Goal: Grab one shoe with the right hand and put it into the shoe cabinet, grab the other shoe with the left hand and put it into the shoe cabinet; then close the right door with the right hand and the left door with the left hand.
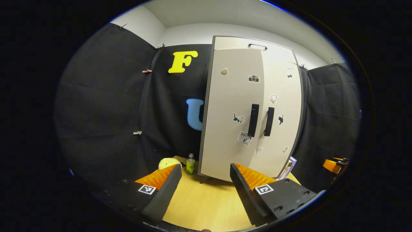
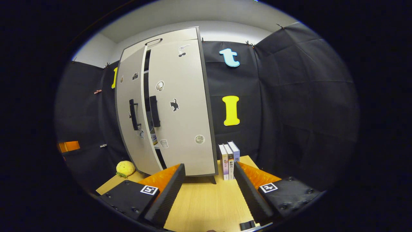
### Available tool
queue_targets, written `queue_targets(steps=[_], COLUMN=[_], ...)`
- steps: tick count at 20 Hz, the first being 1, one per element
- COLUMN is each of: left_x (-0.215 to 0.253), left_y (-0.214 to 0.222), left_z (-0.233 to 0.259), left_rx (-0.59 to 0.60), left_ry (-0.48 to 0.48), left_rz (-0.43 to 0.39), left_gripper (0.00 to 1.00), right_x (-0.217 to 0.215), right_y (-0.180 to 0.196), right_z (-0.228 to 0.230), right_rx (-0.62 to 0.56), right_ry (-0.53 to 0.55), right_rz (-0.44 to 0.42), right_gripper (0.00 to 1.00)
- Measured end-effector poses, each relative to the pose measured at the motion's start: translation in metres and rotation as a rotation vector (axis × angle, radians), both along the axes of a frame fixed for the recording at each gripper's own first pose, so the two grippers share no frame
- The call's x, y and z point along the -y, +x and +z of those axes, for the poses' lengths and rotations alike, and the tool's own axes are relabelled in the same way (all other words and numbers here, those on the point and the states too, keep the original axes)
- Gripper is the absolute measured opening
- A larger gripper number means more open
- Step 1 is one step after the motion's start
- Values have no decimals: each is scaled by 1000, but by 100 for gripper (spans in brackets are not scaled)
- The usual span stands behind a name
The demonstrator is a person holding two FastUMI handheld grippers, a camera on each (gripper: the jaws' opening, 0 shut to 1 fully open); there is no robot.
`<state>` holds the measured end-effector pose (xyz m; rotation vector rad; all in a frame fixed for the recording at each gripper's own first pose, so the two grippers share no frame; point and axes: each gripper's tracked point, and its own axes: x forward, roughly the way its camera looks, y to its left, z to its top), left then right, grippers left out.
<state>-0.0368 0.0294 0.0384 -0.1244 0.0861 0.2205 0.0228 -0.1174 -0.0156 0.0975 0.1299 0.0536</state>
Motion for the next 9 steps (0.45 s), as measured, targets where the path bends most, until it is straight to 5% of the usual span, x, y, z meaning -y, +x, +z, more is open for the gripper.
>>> queue_targets(steps=[9], left_x=[14], left_y=[-63], left_z=[-25], left_rx=[39], left_ry=[-36], left_rz=[-87], left_gripper=[95], right_x=[-22], right_y=[-88], right_z=[-18], right_rx=[12], right_ry=[-14], right_rz=[-15], right_gripper=[98])
